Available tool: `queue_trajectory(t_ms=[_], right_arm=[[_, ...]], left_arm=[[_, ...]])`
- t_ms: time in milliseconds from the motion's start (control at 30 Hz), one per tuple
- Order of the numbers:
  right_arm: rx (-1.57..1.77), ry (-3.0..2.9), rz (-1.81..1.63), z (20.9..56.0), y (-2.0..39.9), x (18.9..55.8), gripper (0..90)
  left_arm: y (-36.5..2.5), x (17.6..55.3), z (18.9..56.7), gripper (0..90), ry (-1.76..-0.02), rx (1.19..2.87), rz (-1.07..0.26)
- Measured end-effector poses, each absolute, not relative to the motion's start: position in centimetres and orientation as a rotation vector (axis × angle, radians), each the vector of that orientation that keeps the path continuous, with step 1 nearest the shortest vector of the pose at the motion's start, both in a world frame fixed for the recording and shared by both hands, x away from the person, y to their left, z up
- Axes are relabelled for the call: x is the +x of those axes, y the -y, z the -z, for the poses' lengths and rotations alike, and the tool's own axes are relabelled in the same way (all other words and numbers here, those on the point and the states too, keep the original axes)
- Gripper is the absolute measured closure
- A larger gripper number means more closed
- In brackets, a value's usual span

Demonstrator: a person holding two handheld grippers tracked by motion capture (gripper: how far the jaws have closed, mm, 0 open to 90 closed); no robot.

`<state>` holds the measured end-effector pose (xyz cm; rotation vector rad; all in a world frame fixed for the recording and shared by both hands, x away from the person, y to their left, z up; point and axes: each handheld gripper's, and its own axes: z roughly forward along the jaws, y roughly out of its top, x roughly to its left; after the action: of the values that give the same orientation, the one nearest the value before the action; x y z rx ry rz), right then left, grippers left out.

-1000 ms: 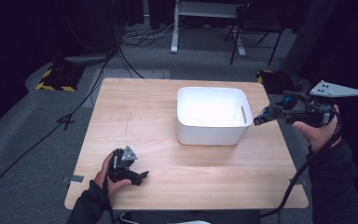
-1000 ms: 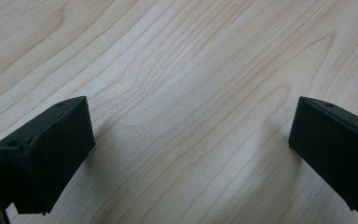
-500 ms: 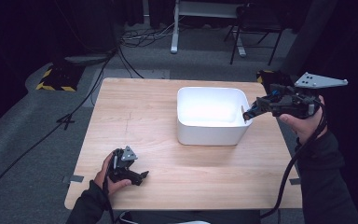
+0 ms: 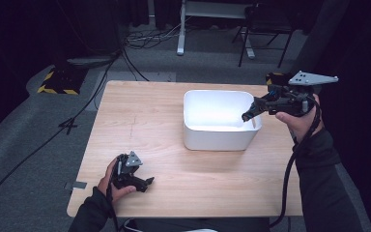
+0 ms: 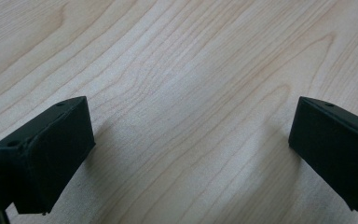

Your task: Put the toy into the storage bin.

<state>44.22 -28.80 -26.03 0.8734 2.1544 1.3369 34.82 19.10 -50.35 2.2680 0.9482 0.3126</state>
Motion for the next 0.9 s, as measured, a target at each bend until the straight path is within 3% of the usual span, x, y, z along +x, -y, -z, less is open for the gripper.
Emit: queue_trajectory(t_ms=[900], right_arm=[[0.923,-2.238,-1.238,30.0,25.9,47.6,24.6]], left_arm=[[-19.1,34.8,50.3,0.2,-0.948,2.268,-0.328]])
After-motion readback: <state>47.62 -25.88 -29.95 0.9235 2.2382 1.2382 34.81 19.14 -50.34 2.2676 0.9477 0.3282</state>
